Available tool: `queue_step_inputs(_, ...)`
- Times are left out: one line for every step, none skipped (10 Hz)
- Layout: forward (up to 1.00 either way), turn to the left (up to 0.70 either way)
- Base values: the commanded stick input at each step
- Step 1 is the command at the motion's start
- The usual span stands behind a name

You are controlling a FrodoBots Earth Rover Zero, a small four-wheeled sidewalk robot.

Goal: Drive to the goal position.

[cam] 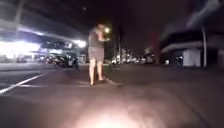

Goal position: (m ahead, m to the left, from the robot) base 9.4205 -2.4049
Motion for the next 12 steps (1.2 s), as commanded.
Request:
queue_step_inputs(1.0,0.0)
queue_step_inputs(1.0,0.0)
queue_step_inputs(1.0,0.0)
queue_step_inputs(1.0,0.0)
queue_step_inputs(1.0,0.0)
queue_step_inputs(1.0,0.0)
queue_step_inputs(1.0,0.0)
queue_step_inputs(1.0,0.0)
queue_step_inputs(1.0,0.0)
queue_step_inputs(1.0,0.0)
queue_step_inputs(1.0,0.0)
queue_step_inputs(1.0,0.0)
